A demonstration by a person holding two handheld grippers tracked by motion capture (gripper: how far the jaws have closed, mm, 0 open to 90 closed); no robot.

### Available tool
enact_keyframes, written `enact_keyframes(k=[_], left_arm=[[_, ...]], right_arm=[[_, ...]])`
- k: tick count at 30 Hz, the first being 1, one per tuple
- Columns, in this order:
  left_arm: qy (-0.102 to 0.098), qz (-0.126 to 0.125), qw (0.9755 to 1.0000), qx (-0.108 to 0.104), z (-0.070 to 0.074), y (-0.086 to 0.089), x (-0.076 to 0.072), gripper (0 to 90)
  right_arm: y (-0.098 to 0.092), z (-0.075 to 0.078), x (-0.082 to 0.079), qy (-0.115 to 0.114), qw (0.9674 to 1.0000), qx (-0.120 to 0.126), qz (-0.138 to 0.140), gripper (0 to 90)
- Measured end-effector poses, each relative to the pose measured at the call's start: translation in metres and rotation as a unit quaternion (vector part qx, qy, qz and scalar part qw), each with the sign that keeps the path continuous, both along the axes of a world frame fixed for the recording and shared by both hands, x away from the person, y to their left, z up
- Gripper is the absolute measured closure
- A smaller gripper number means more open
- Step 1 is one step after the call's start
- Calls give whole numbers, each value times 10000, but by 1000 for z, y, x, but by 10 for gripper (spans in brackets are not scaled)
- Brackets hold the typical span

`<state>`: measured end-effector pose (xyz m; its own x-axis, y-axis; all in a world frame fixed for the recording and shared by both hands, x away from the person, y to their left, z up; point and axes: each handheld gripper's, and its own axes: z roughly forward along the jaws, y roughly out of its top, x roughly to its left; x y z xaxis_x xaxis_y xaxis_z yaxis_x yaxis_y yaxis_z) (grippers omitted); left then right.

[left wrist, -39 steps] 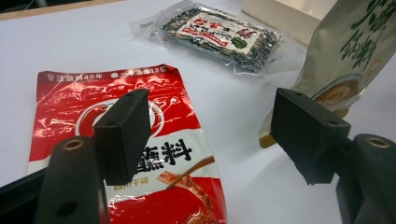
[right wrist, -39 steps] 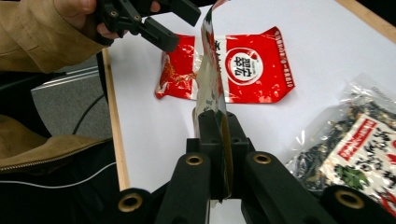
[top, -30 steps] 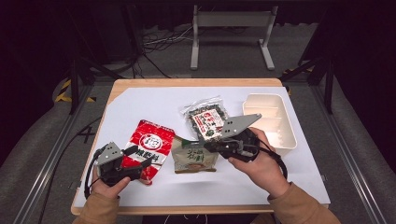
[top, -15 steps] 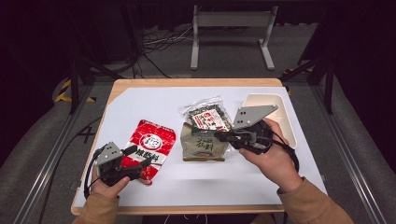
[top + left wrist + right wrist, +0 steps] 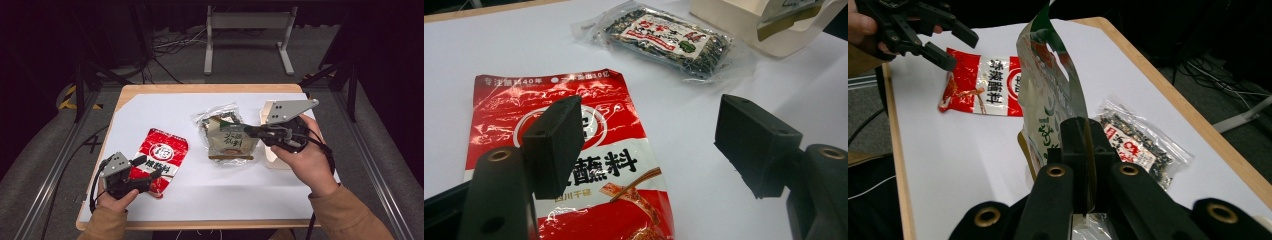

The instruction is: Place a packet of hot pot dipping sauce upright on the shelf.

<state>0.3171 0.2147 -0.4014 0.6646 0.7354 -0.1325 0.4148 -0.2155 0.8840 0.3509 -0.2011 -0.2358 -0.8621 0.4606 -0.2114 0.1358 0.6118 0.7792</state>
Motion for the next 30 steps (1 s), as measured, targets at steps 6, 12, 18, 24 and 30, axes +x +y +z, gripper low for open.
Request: enact_keyframes(k=[6, 12, 18, 24, 30], left_arm=[[-14, 21, 10000, 27, 0, 1, 1, 278], [-14, 24, 10000, 28, 0, 1, 1, 277], [-4, 30, 10000, 11, -1, 2, 0, 277], [3, 46, 10000, 5, -1, 1, 1, 277], [23, 57, 10000, -1, -1, 2, 0, 277]], right_arm=[[-8, 5, 6, -136, 9999, -32, -73, 897], [-18, 10, 14, -261, 9995, -63, -169, 897], [-26, 12, 20, -314, 9992, -48, -250, 896], [-38, 13, 31, -296, 9988, 6, -391, 897], [-47, 15, 40, -322, 9982, -4, -499, 897]])
